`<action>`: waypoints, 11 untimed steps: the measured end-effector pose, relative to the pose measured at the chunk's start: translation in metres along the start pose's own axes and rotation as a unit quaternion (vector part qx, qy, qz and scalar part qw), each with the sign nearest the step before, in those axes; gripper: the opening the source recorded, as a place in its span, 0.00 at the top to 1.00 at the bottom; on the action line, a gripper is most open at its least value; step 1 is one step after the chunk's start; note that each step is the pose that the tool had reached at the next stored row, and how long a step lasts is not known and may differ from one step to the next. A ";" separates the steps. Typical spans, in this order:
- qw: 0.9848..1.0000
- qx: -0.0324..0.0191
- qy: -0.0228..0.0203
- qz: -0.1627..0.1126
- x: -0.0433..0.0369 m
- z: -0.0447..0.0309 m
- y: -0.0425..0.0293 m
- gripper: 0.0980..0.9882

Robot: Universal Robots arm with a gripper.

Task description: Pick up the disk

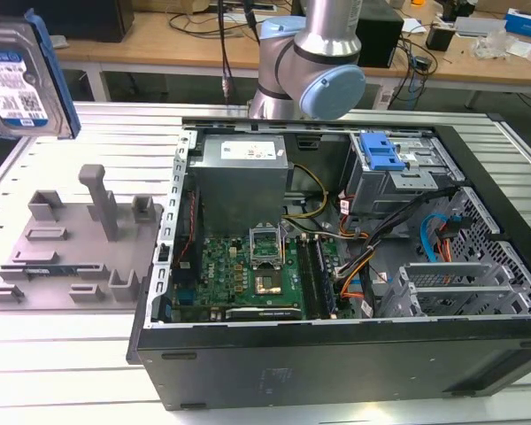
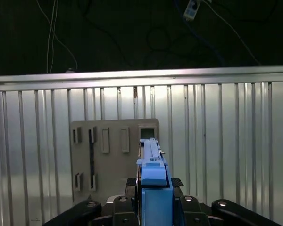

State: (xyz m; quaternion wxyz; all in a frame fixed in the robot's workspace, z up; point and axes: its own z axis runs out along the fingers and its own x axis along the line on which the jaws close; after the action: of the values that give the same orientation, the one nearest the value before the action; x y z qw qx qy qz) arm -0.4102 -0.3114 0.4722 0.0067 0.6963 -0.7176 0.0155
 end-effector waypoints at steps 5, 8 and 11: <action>1.000 0.000 0.000 0.000 0.0006 -0.0173 -0.0003 0.70; 1.000 0.000 0.000 0.000 0.0005 -0.0174 -0.0003 0.70; 1.000 0.000 0.000 0.000 0.0005 -0.0174 -0.0003 0.70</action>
State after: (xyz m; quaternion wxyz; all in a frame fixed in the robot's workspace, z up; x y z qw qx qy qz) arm -0.4101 -0.3114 0.4896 0.0066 0.6963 -0.7175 0.0156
